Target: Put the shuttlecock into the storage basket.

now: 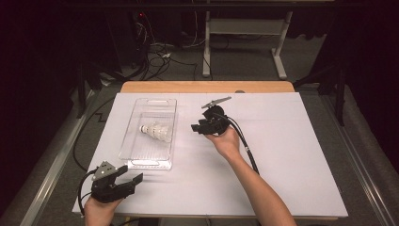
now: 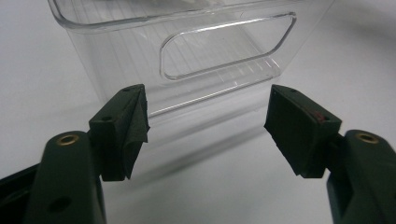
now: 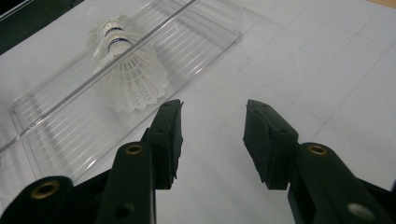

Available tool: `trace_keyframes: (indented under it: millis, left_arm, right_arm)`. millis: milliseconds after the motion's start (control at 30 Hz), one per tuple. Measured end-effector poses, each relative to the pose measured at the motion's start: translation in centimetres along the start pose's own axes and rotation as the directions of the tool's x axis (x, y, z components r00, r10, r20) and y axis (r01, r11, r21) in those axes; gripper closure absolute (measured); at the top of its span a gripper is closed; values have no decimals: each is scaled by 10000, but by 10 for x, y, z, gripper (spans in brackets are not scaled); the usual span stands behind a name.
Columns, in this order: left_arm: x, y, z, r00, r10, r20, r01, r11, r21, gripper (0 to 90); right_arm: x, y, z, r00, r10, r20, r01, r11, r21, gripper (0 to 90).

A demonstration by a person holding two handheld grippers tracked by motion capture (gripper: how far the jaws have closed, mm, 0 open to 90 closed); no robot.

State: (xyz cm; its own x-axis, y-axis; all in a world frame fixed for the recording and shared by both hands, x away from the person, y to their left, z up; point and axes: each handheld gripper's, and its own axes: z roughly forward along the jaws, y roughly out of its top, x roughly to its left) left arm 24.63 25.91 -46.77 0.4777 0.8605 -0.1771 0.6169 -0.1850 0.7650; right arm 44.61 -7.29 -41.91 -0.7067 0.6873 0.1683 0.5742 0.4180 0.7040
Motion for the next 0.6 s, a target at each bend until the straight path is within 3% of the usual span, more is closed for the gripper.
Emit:
trace_keyframes:
  millis: [600]
  left_arm:
    - [0, 0, 0, 10000, 1, -24, -1, 10000, -4, 309]
  right_arm:
    - [-7, -11, -5, 9999, 129, 96, -129, 9999, 7, 573]
